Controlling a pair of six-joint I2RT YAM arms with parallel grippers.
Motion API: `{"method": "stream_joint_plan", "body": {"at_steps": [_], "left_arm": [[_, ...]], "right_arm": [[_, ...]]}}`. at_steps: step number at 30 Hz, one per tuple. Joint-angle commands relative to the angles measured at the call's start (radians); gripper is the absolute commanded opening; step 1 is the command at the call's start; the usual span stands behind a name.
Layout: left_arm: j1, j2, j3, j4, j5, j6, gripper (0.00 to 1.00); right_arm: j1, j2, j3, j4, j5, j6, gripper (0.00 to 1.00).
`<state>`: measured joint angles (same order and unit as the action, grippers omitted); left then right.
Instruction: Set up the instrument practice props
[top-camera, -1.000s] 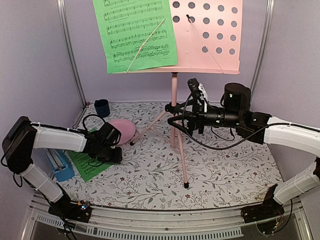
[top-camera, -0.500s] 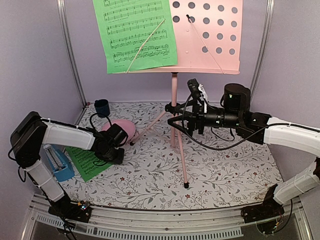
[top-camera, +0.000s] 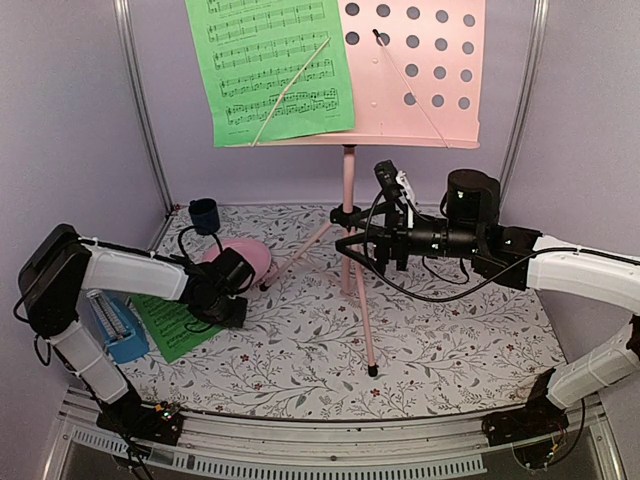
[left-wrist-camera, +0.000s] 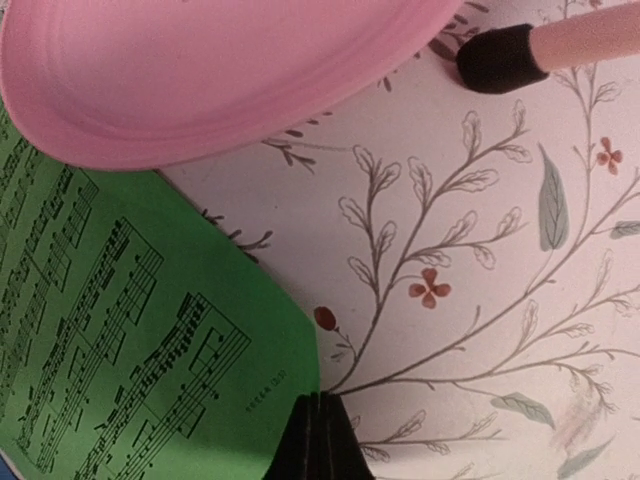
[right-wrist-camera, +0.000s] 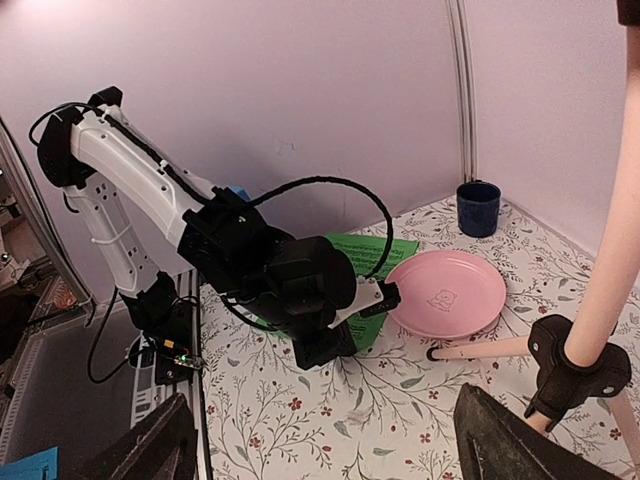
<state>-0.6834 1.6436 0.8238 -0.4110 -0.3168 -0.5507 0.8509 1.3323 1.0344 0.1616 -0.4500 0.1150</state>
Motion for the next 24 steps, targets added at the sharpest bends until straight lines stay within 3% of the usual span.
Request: {"method": "stream_joint_plan", "body": {"at_steps": [1, 12, 19, 24], "left_arm": [[-0.010, -0.081, -0.008, -0.028, 0.011, -0.016, 0.00], [-0.013, -0.281, 0.026, -0.080, 0.081, -0.019, 0.00], [-0.023, -0.453, 0.090, -0.051, 0.206, -0.107, 0.00], [-0.031, -0.494, 0.143, -0.033, 0.222, -0.151, 0.00]], "right_arm": [[0.006, -0.021, -0.007, 0.024, 0.009, -0.001, 0.90], [0.006, -0.024, -0.009, 0.024, 0.008, -0.002, 0.90], [0.006, -0.006, -0.016, 0.043, 0.005, 0.006, 0.91], [0.005, 0.010, -0.027, 0.057, 0.019, 0.030, 0.90]]}}
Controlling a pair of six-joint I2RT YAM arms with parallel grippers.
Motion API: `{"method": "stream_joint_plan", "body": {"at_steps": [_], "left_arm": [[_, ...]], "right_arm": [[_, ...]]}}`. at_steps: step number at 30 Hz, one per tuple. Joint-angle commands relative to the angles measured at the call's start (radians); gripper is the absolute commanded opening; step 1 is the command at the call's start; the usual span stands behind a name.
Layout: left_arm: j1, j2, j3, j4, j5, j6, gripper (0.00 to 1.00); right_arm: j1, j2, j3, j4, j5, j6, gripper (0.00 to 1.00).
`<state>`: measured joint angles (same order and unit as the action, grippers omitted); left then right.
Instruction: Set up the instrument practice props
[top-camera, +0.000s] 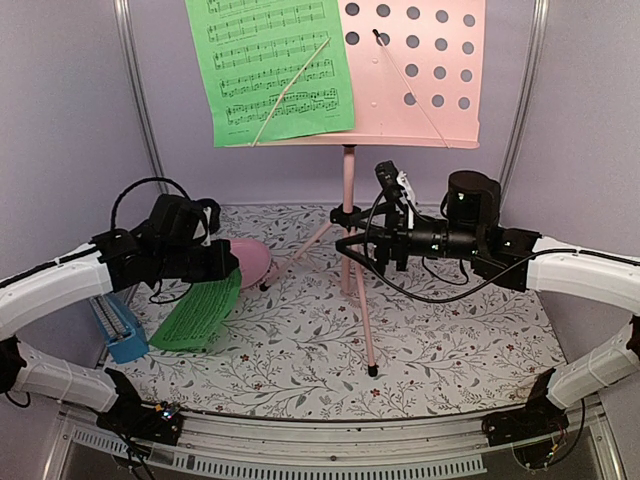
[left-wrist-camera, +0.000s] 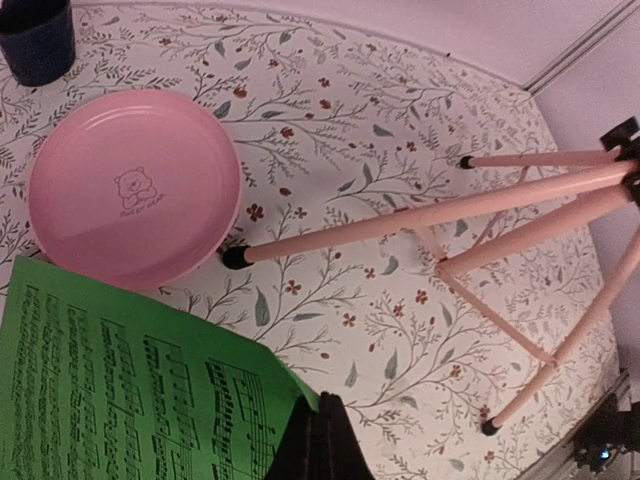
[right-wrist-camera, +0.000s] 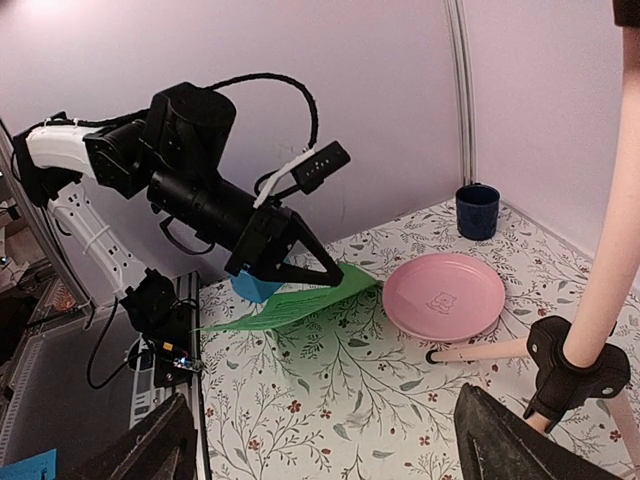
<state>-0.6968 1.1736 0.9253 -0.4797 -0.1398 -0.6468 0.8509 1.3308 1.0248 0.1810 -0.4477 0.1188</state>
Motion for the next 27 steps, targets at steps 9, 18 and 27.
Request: {"method": "stream_joint_plan", "body": {"at_steps": [9, 18, 27], "left_arm": [[-0.089, -0.034, 0.053, 0.219, 0.067, -0.165, 0.00], [-0.211, 0.040, 0.087, 0.350, -0.075, -0.293, 0.00], [-0.279, 0.118, 0.128, 0.412, -0.109, -0.307, 0.00]], "right_arm": [[0.007, 0.016, -0.051, 0.078, 0.032, 0.090, 0.90], [0.032, 0.047, -0.067, 0.120, 0.065, 0.150, 0.89], [0.079, 0.125, -0.007, 0.089, 0.143, 0.200, 0.81]]}}
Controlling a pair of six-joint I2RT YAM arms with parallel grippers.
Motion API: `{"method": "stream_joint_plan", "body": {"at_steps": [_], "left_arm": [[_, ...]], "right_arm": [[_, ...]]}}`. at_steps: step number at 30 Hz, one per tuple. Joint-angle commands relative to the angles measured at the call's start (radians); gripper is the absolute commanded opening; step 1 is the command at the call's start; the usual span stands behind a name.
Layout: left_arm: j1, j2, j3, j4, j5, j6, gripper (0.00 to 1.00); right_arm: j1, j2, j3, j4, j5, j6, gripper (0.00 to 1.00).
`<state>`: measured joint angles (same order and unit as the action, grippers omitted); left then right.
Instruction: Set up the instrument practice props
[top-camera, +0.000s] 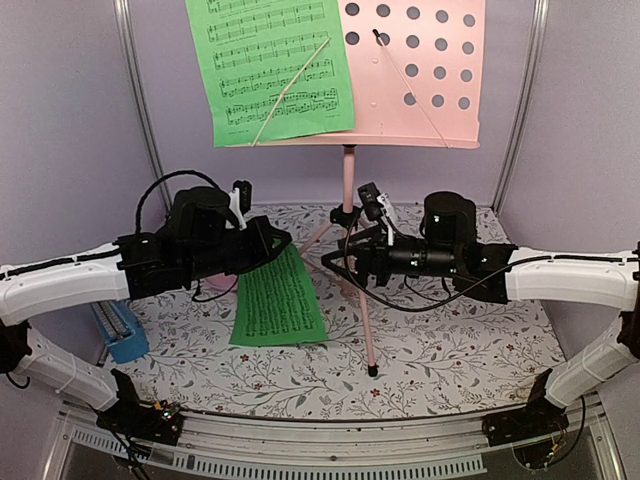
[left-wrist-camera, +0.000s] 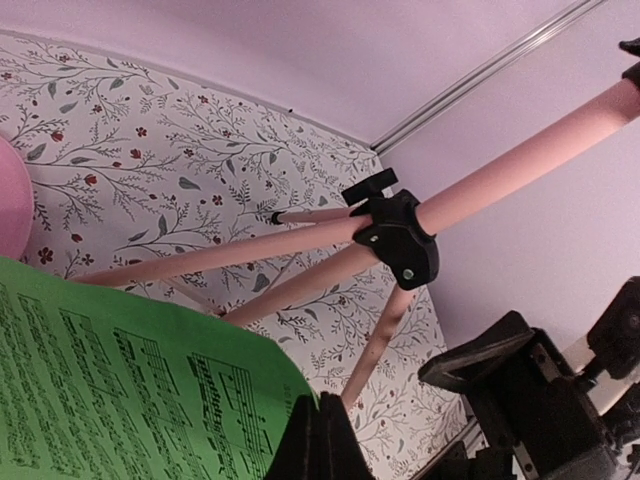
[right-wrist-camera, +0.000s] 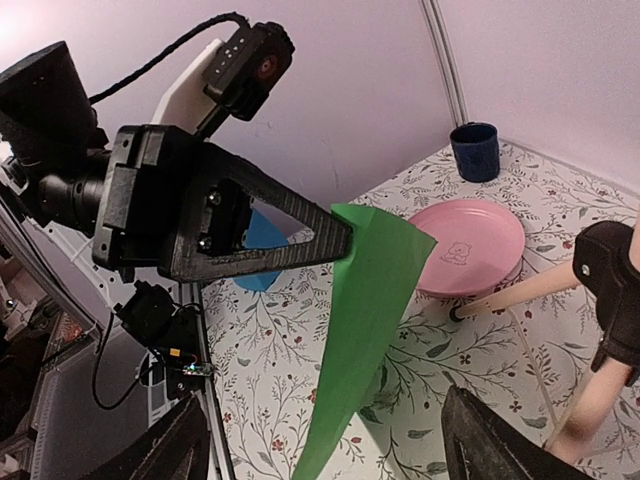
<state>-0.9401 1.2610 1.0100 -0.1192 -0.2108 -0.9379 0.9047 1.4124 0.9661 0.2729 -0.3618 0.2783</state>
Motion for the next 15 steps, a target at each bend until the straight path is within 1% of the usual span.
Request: {"method": "stream_joint_plan", "body": {"at_steps": [1, 8, 15], "left_arm": [[-0.042, 0.039, 0.047, 0.058, -0.038, -0.016, 0.00], [-0.070, 0.080, 0.071, 0.070, -0.065, -0.029, 0.00], [-0.076, 0.085, 0.067, 0.099, -0.067, -0.039, 0.00]], "right_arm": [[0.033, 0.057, 0.066, -0.013, 0.072, 0.045, 0.80], [0.087, 0.136, 0.127, -0.105, 0.198, 0.047, 0.75], [0.102, 0.146, 0.122, -0.135, 0.331, 0.050, 0.67]]}}
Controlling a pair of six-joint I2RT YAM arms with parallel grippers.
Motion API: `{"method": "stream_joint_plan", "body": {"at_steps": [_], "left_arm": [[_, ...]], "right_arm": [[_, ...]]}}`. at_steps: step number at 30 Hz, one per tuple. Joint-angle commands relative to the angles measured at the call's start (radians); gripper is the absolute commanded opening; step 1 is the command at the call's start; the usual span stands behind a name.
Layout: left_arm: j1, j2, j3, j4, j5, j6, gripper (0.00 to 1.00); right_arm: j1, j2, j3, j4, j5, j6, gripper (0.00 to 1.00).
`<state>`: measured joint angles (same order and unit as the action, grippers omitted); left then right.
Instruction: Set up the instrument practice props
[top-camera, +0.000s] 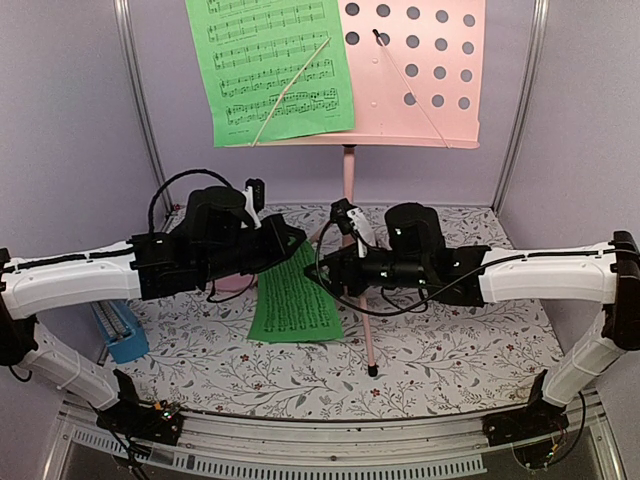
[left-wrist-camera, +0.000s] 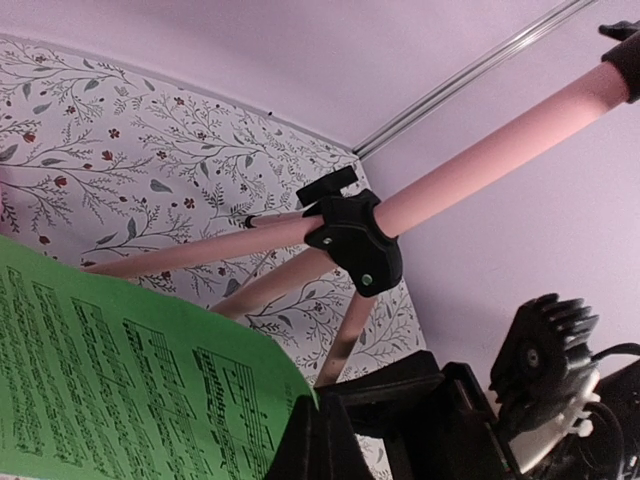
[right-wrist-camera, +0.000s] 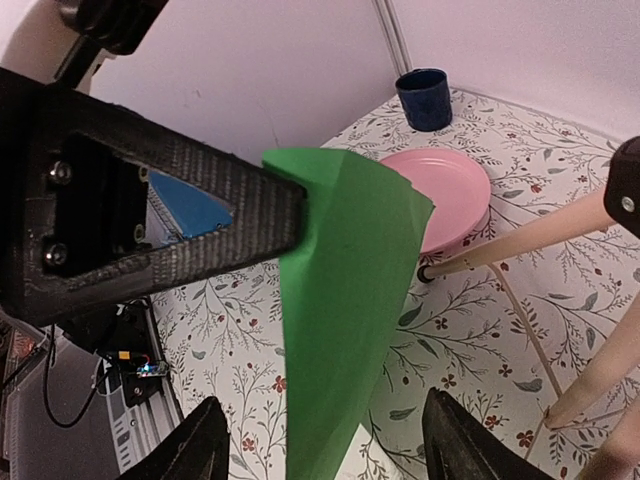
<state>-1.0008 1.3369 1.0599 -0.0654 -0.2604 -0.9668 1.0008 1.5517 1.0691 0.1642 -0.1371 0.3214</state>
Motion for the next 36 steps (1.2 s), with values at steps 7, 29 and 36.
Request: {"method": "stream_joint_plan", "body": {"at_steps": [7, 29, 36], "left_arm": [[-0.017, 0.009, -0.011, 0.075, -0.014, -0.030, 0.00], [0.038, -0.215, -0.122, 0.000, 0.063, 0.348, 0.92], [0.107, -0.304, -0.212, -0.003, 0.183, 0.537, 0.99]], "right_arm": [[0.005, 0.041, 0.020, -0.041, 0.135, -0.006, 0.40], [0.004, -0.150, 0.225, -0.631, 0.045, -0.379, 0.00], [-0.003, -0.201, 0.322, -0.911, 0.032, -0.485, 0.00]]}}
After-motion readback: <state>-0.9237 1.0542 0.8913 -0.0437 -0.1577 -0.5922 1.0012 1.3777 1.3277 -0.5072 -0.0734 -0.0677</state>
